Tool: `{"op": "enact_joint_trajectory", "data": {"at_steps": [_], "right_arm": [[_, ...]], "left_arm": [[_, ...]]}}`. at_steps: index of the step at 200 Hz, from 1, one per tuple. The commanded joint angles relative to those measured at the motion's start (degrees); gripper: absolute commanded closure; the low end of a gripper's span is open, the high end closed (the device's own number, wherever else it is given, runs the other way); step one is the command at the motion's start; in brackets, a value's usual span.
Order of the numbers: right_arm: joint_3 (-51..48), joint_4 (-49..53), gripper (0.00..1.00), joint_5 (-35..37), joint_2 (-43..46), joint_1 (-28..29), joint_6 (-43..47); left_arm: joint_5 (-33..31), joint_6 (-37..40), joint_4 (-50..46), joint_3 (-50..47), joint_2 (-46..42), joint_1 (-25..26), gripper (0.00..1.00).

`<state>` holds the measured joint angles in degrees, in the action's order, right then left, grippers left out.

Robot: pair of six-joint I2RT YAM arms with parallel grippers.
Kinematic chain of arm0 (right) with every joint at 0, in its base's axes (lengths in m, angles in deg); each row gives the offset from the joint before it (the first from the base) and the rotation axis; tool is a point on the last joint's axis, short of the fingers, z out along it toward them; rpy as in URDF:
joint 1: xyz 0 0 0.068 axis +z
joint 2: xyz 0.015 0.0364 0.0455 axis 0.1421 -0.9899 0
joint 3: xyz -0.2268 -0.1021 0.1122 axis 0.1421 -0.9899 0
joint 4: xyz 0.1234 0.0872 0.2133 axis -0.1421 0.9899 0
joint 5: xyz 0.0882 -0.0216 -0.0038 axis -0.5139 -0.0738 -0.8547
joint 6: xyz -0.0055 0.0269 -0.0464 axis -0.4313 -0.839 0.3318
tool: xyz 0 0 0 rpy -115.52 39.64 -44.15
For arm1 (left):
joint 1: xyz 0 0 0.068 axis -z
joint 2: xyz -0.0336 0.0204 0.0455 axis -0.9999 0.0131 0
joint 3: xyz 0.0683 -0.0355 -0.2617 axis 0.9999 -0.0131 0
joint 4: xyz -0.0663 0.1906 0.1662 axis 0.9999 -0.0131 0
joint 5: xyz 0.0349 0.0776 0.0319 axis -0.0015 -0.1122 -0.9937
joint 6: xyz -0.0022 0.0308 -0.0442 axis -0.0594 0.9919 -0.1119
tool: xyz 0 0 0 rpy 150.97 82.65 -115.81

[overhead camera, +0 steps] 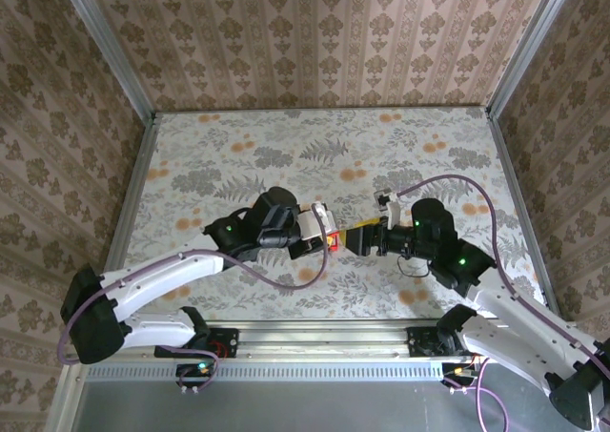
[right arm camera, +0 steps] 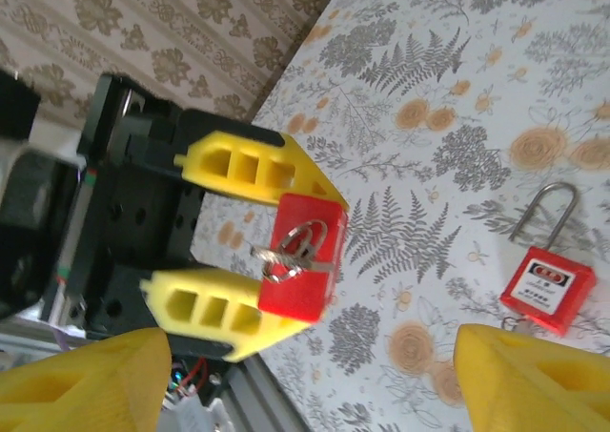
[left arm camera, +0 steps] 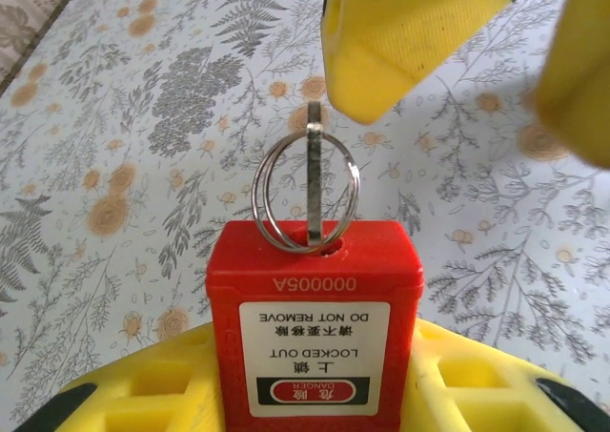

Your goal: Unlock with the key

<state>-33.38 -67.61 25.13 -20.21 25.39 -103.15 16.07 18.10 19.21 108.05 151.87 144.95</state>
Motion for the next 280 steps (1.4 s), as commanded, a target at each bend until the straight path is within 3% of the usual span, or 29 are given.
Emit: {"op": "enact_joint_trajectory", "data": {"at_steps": [1,22,52,104,122,200,280], "right_arm": [[2.12,5.49,0.2,0.34,0.85,-0.44,11.93],[-1.35,-0.35,0.2,-3.88,1.29,-0.32,19.81],[-3.64,-3.93,0.19,-2.82,1.66,0.35,32.13],[-1.29,-2.72,0.16,-12.23,-1.38,2.22,49.43],[-0.51,-0.93,0.15,-12.54,-2.31,3.08,56.0],[0.34,-5.62,0.14,-11.57,-6.68,5.08,61.45],[-0.19,-9.25,0.19,-11.33,-8.05,7.04,59.92]], "left_arm": [[5.94,3.4,-7.89,3.9,-1.89,-2.6,1.0],[8.23,6.18,-12.94,5.25,-2.93,-4.2,1.0],[8.12,8.43,-17.03,6.17,-3.41,-4.38,1.0],[7.47,11.03,-19.6,7.08,-2.4,-3.07,1.0],[6.35,11.79,-20.22,7.57,-1.79,-1.84,1.0],[4.95,12.1,-20.59,8.38,0.53,2.66,1.0],[5.65,11.59,-20.02,9.3,2.75,3.98,1.0]]}}
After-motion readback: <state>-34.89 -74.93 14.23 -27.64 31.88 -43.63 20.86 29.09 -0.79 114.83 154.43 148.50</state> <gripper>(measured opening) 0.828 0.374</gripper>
